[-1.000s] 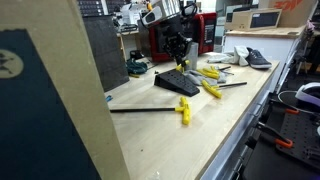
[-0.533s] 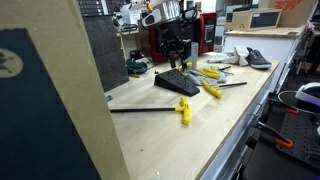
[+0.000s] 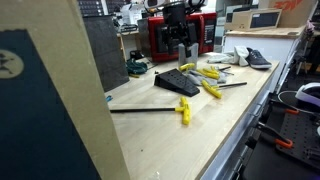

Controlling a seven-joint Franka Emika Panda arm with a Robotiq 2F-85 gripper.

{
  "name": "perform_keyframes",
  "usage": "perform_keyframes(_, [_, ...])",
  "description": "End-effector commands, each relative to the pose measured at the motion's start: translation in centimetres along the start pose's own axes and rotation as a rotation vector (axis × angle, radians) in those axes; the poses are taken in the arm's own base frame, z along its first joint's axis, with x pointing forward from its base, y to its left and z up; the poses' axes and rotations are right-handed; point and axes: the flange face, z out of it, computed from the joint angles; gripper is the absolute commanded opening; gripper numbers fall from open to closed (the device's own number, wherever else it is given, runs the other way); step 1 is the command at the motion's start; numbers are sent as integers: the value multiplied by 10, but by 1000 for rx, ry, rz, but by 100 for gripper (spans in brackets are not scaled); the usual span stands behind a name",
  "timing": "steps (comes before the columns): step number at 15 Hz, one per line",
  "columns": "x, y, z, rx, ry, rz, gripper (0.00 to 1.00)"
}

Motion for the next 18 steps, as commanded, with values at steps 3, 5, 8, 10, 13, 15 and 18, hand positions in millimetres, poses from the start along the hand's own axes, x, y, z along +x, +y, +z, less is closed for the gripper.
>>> perform_keyframes(3, [-27, -34, -42, 6, 48, 234, 100])
perform_keyframes(5, [-35, -35, -49, 8, 85, 339, 100])
perform_keyframes(8, [-48, -30, -55, 15, 133, 492, 100])
perform_keyframes(10, [-58, -27, -59, 11, 152, 594, 100])
perform_keyframes(13, [-74, -26, -71, 1, 174, 746, 100])
perform_keyframes(15, [-83, -29, -82, -11, 186, 847, 100])
perform_keyframes(18, [-92, -38, -102, -35, 214, 999, 100])
